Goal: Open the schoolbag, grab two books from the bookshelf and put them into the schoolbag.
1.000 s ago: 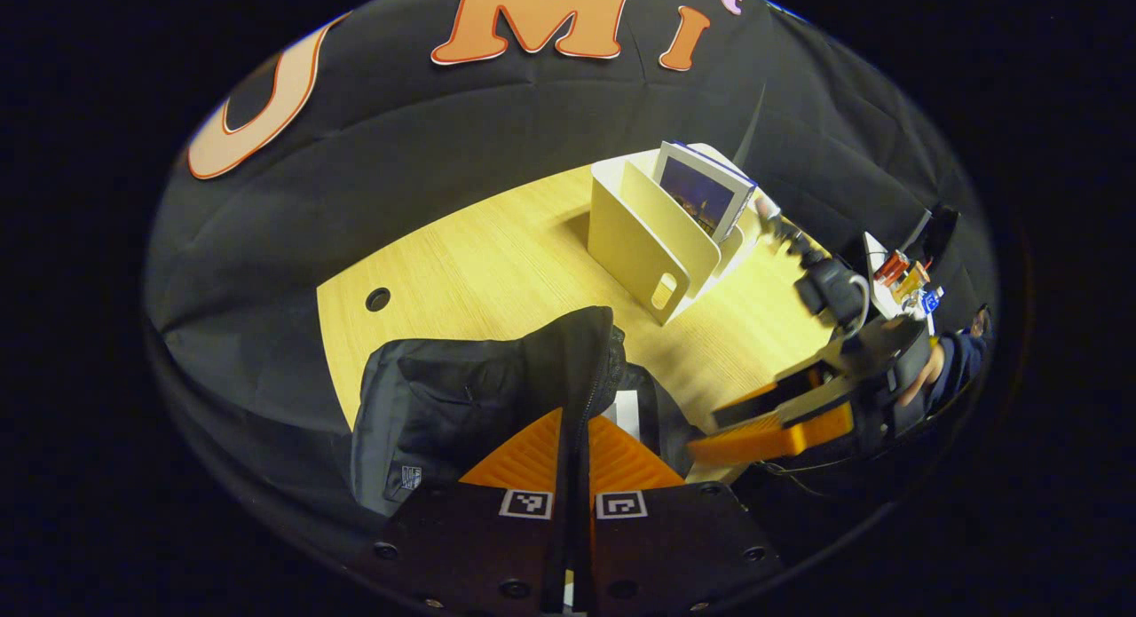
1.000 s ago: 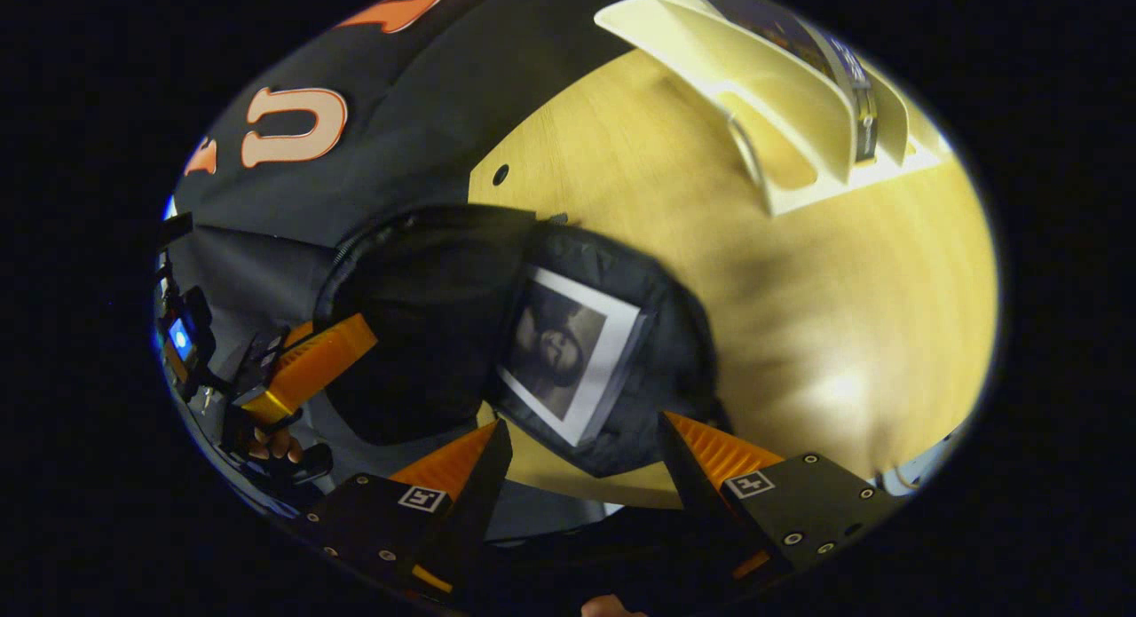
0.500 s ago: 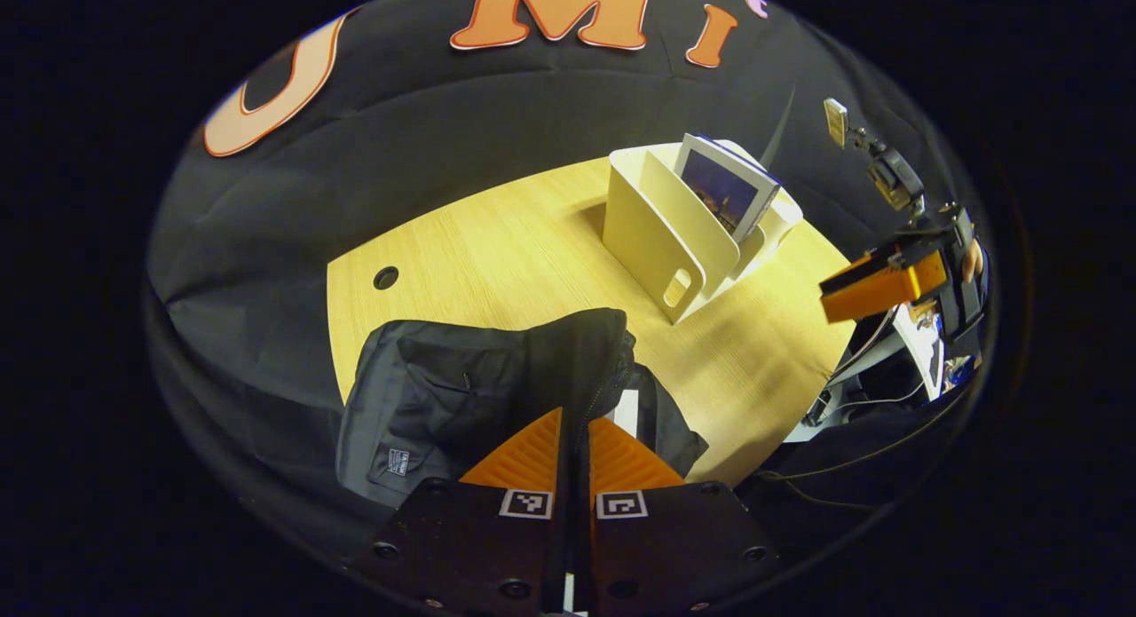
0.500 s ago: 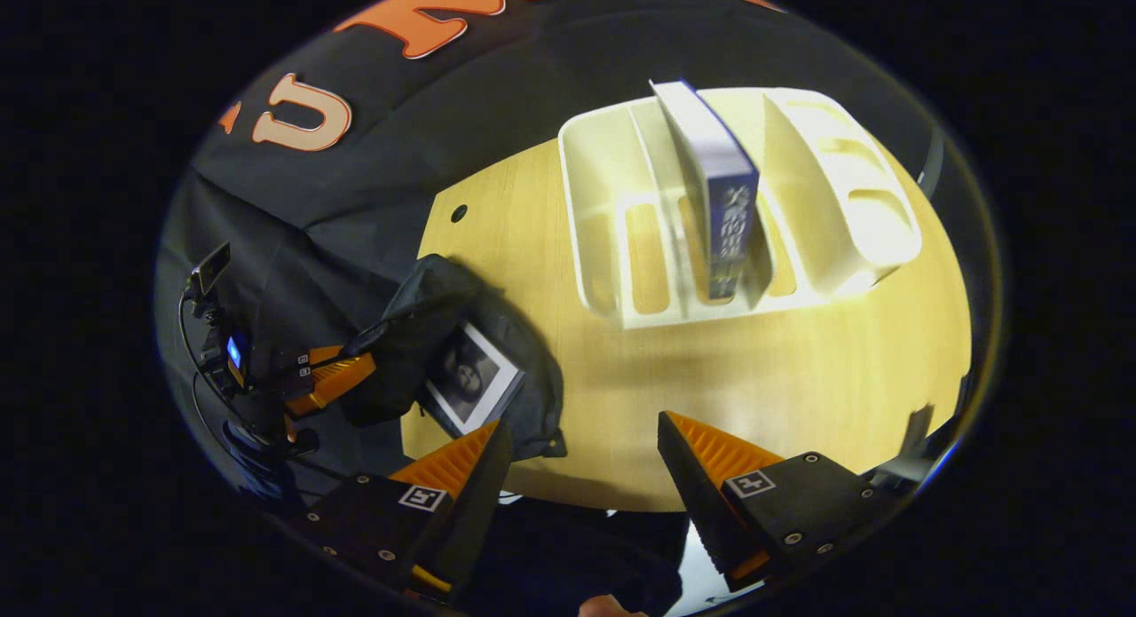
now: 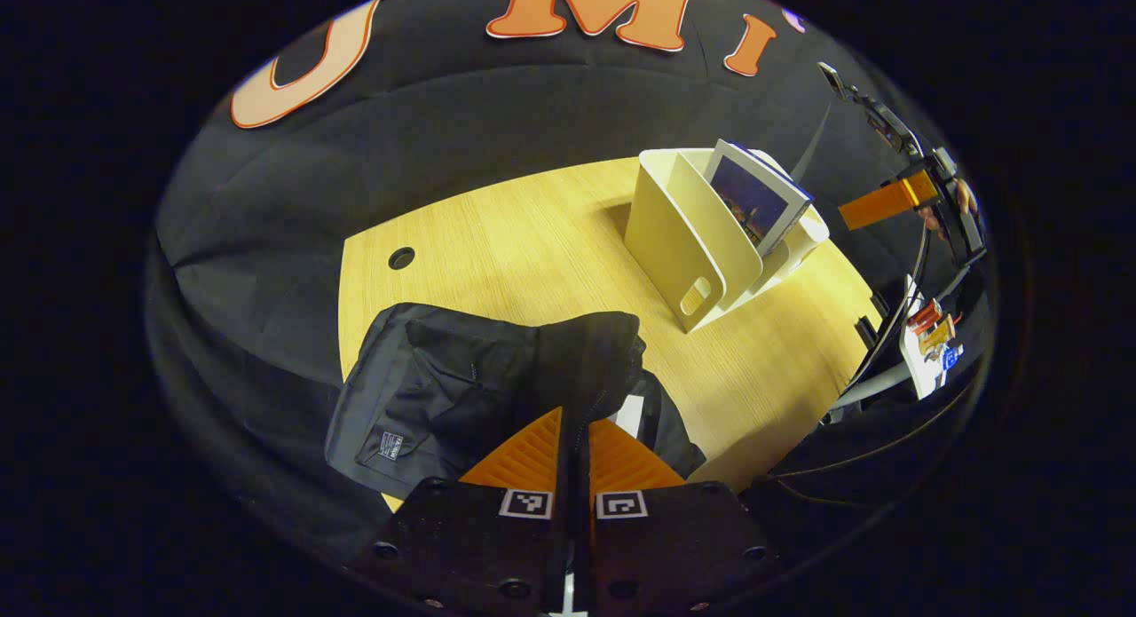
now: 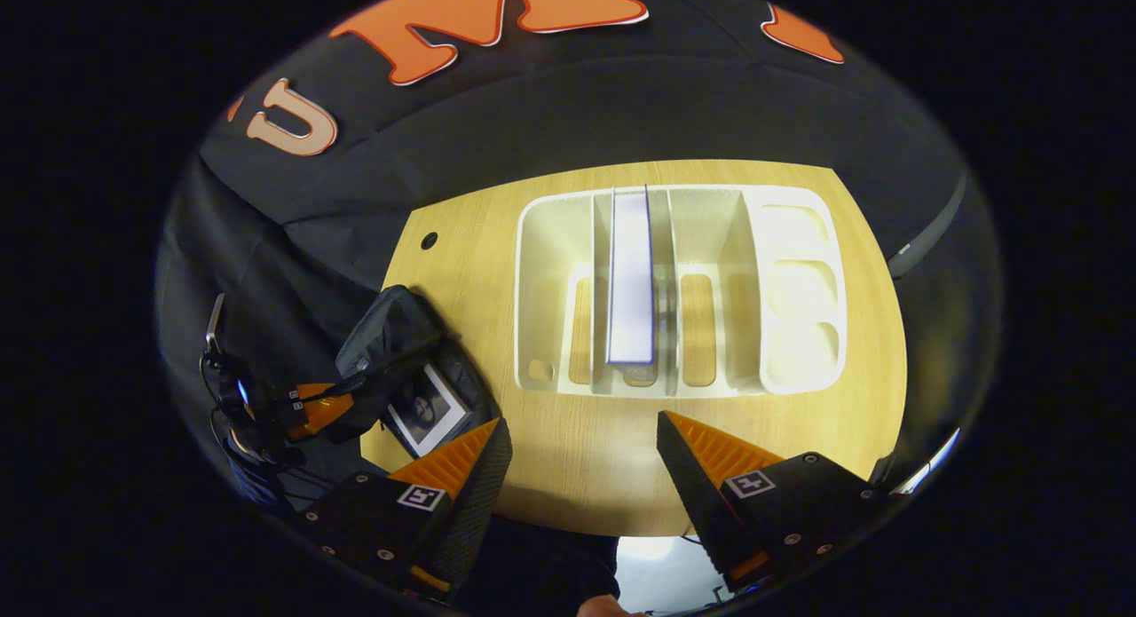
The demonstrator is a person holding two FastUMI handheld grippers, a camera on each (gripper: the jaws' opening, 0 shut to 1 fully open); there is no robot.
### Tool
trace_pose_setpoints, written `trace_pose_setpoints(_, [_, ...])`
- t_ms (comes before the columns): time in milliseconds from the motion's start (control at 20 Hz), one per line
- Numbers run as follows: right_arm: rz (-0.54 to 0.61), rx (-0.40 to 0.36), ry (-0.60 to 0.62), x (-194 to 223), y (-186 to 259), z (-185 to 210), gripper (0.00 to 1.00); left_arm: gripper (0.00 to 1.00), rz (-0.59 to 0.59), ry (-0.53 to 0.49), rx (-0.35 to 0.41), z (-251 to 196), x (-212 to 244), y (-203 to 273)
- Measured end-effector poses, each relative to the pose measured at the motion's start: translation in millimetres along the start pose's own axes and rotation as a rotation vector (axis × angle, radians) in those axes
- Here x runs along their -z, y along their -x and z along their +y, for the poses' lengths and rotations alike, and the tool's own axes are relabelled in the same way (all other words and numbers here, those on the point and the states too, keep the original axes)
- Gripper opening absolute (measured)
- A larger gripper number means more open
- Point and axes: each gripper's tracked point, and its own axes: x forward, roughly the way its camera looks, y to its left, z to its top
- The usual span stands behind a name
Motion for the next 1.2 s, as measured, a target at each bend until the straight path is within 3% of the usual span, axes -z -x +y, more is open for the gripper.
trace_pose_setpoints(350, [0.019,0.040,0.015,-49.7,-14.7,-26.8,0.98,0.04,0.017,0.043,-0.021,-2.9,2.4,-2.4])
trace_pose_setpoints(750, [0.126,0.082,0.032,-68.9,-74.9,-43.5,0.94,0.04,0.036,0.117,-0.047,-7.5,8.4,-5.1])
trace_pose_setpoints(950, [0.175,0.083,0.049,-68.5,-96.8,-37.1,0.75,0.04,0.044,0.148,-0.063,-9.1,9.8,-6.3])
trace_pose_setpoints(1100, [0.202,0.099,0.050,-66.9,-101.9,-33.3,0.50,0.04,0.046,0.160,-0.074,-9.7,12.0,-7.3])
trace_pose_setpoints(1200, [0.197,0.120,0.034,-68.5,-102.7,-44.9,0.45,0.04,0.047,0.165,-0.079,-10.0,12.9,-7.2])
